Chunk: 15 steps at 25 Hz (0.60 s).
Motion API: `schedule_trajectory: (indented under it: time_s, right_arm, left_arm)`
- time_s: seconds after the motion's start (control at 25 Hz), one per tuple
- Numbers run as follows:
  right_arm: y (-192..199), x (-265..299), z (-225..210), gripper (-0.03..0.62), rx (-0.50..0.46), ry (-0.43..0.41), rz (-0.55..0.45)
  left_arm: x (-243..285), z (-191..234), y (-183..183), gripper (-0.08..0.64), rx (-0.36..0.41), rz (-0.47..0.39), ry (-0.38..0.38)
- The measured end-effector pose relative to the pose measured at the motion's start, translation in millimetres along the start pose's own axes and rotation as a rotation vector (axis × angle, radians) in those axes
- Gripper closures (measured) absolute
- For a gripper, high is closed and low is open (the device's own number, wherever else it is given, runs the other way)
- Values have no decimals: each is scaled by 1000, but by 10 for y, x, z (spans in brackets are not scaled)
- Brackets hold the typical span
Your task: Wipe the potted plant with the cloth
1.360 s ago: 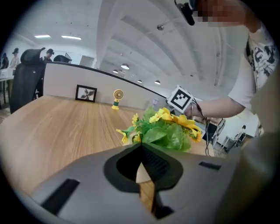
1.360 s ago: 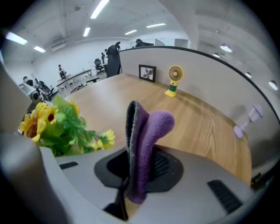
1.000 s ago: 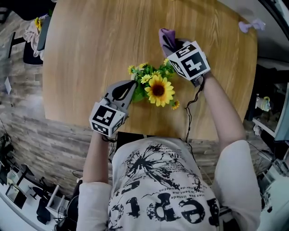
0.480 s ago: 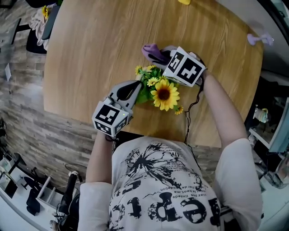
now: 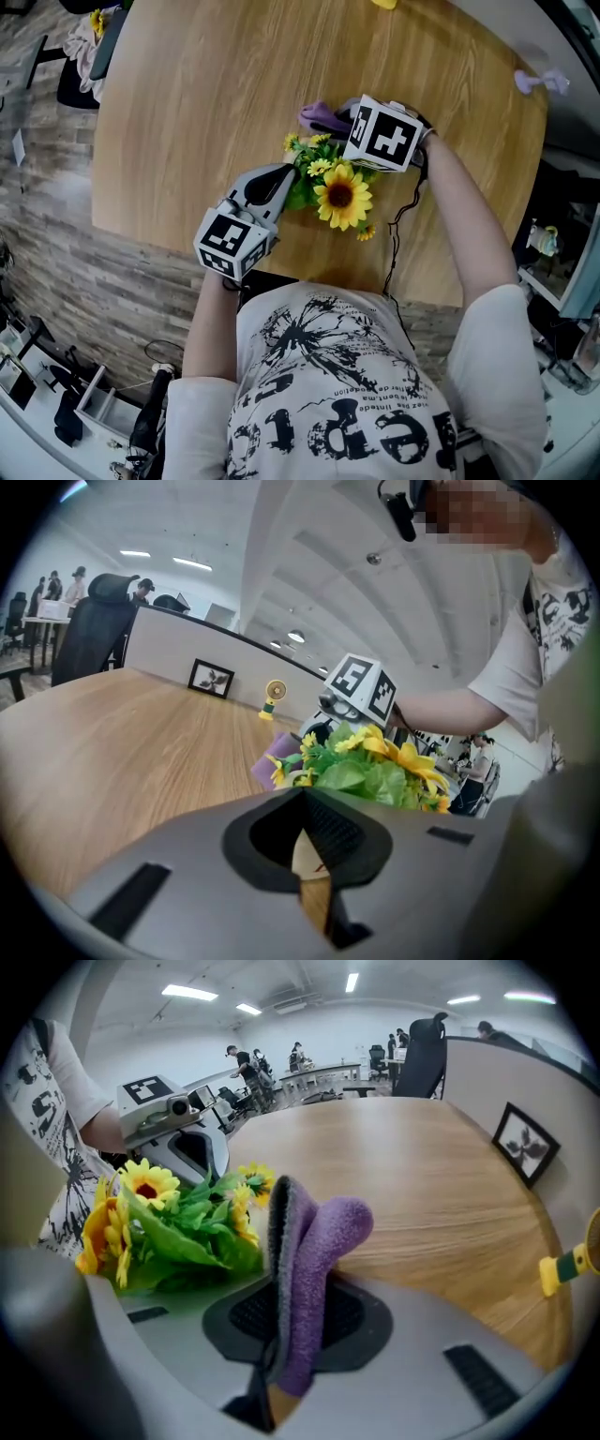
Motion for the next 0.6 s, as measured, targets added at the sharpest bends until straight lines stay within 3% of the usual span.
schedule_trajectory:
  time_s: [0.16,0.32,0.6]
  right_arm:
    - [125,-9,46,523,-31,-53,55]
    - [235,-29,78,523,31,-75,43]
    - [362,-66,139,523,88,-51,37]
  left_arm:
    - [-15,4,-4,557,-9,-19,-14]
    - [-11,-1,1,557,-10,-22,-11]
    - [-20,13,12,557,-20,-31,-11]
Point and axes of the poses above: the fingertips, and each gripper's own axes: x forward along the fingers, z to its left, y out of its underside, the point moved 1 cm from there along -x, backward along the fingers, and after that the axes turned 9 degrees about y, right-handed, at the moved point
